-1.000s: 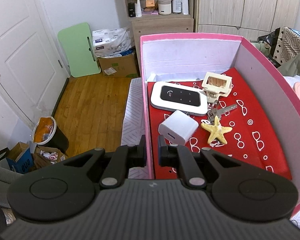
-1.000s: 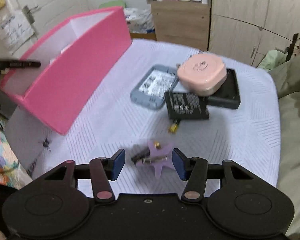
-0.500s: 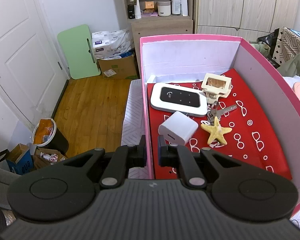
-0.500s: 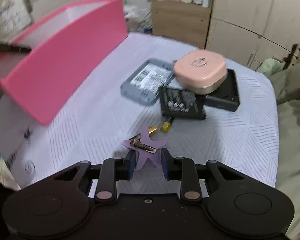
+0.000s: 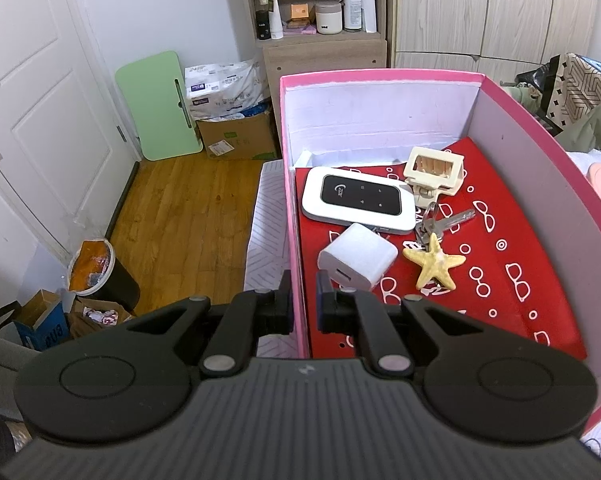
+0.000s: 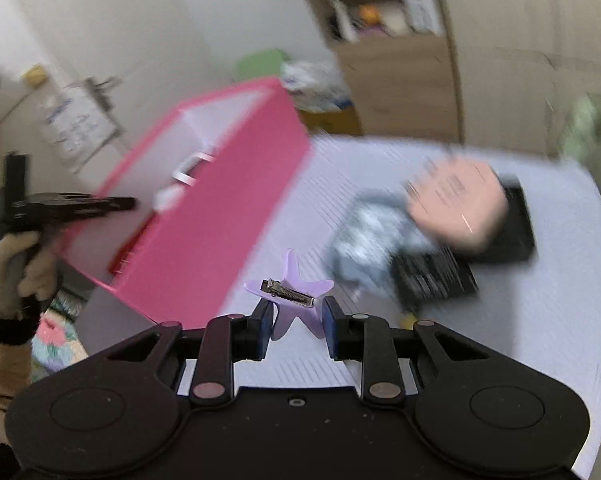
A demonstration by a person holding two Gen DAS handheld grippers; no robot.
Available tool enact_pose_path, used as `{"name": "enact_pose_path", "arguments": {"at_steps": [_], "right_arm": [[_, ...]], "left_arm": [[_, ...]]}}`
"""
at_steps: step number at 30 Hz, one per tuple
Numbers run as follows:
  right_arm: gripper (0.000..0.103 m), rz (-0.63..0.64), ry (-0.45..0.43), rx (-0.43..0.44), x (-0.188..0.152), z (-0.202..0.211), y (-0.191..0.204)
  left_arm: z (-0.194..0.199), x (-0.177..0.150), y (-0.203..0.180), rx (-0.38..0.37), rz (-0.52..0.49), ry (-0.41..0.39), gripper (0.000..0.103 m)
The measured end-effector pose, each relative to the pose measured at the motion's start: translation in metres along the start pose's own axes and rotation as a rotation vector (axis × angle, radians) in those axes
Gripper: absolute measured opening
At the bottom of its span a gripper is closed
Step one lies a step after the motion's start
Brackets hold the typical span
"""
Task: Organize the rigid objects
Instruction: 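Carry the purple star into the box and open the right tool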
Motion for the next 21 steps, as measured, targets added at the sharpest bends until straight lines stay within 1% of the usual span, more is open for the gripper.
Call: {"name": "enact_pose_path", "arguments": {"at_steps": [3, 6, 8, 10, 13, 17, 19, 21], "right_arm": [[0.031, 0.108, -0.048, 0.062, 0.03, 0.002, 0.029], [0.031, 0.185, -0.075, 0.128, 0.059, -0.002, 0.058], [0.031, 0.263, -0.073, 0.152, 0.076, -0.012, 0.079], [0.031, 0.345, -0.05, 0.162, 0.085, -0.022, 0.096], [0.031, 0.456, 0.009, 0.144, 0.097, -0.051, 0.114], [0.031, 0.576, 0.103, 0.094, 0.11, -0.095, 0.125], [0.031, 0.625, 0.163, 0.059, 0.111, -0.118, 0.122], [0.031, 0.683, 0.204, -0.001, 0.11, -0.137, 0.119]], "left_arm": [[0.0, 0.0, 0.0, 0.001, -0.002, 0.0, 0.007], [0.0, 0.0, 0.0, 0.002, -0.004, 0.0, 0.007], [0.0, 0.0, 0.0, 0.003, -0.007, -0.001, 0.007], [0.0, 0.0, 0.001, 0.005, -0.007, -0.002, 0.007], [0.0, 0.0, 0.001, 0.008, -0.011, -0.003, 0.007], [-0.001, -0.001, 0.0, 0.012, -0.016, -0.003, 0.007], [-0.001, 0.0, -0.001, 0.012, -0.015, -0.004, 0.007], [0.0, -0.001, -0.001, 0.01, -0.011, -0.004, 0.007]]}}
Point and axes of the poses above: each gripper's, at about its wrist camera, not at the fingertips, and z roughly against the way its jaws point, y to its left, x to its top, the point moved 10 cm from there along -z, roughly the way its jaws point, and after that the axes turned 5 degrees about z, right-handed, at the moved point
